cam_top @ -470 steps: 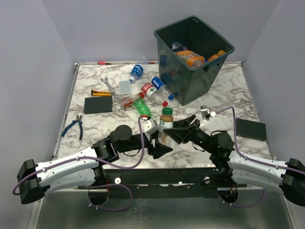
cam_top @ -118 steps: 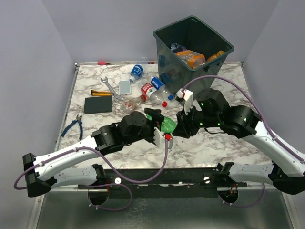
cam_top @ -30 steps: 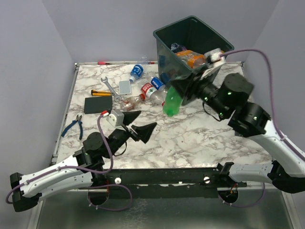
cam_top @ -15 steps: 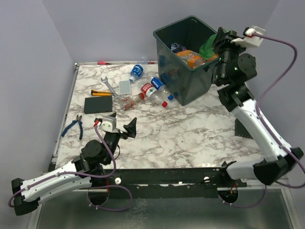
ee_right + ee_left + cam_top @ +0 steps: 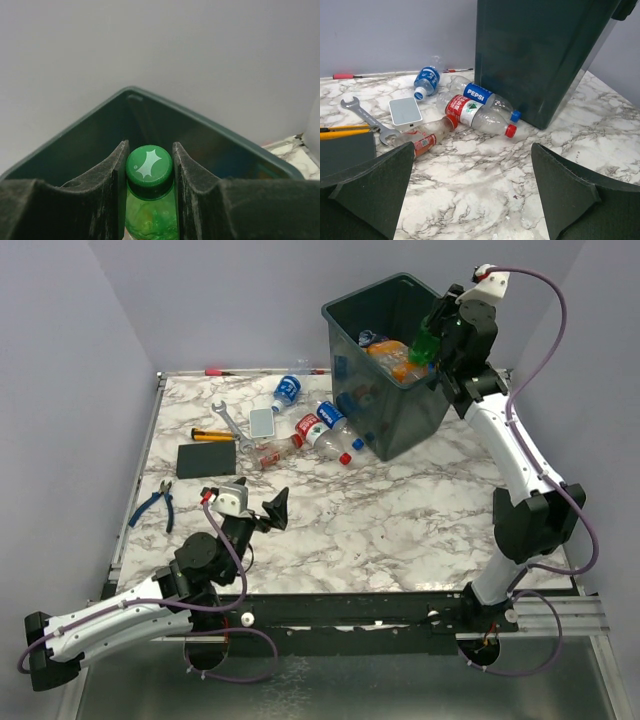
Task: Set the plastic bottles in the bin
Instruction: Place the plastic bottle in the trash bin.
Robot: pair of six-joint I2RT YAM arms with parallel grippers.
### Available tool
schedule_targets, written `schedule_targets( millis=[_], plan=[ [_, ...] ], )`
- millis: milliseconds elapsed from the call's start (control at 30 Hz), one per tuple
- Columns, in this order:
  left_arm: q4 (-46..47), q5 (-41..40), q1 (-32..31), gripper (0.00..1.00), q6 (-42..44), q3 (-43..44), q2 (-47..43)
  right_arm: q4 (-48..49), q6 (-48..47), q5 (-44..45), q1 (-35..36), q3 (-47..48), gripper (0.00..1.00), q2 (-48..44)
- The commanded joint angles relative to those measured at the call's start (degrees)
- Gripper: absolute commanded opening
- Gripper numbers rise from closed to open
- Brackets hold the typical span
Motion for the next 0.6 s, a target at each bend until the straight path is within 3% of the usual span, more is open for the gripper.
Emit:
schedule_targets(
  millis=[0, 67, 167, 200, 267, 400, 567],
  plan=[
    [-1.11, 1.75, -0.15, 0.99, -0.53, 1.73, 0.50, -8.15, 6.87, -10.89, 0.37, -2.12, 0.01, -0.36],
    [-1.07, 1.87, -0.15, 0.99, -0.53, 1.73, 0.67, -8.68, 7.66, -12.37, 0.37, -3.74, 0.02, -1.07],
    [-1.09, 2.05, -0.15, 0.99, -0.48, 1.80, 1.51, -10.45, 7.50, -14.99, 0.36, -3.54, 0.19, -1.54],
    [-1.10, 2.22, -0.17, 0.99, -0.50, 1.88, 1.89, -11.07, 7.25, -15.65, 0.38, -3.24, 0.19, -1.86],
    [-1.08, 2.60, -0.17, 0.99, -0.50, 2.03, 2.68, -11.38, 7.21, -15.80, 0.38, -3.43, 0.01, -2.66],
    [-1.09, 3.18, -0.14, 0.99, -0.53, 2.09, 3.83, -5.86, 6.96, -14.75, 0.38, -4.95, 0.01, -5.65],
    [-2.00, 3.44, -0.15, 0.99, -2.57, 1.90, 3.79, 13.96, 2.27, -7.03, 0.15, -7.67, 0.01, -4.78]
  ],
)
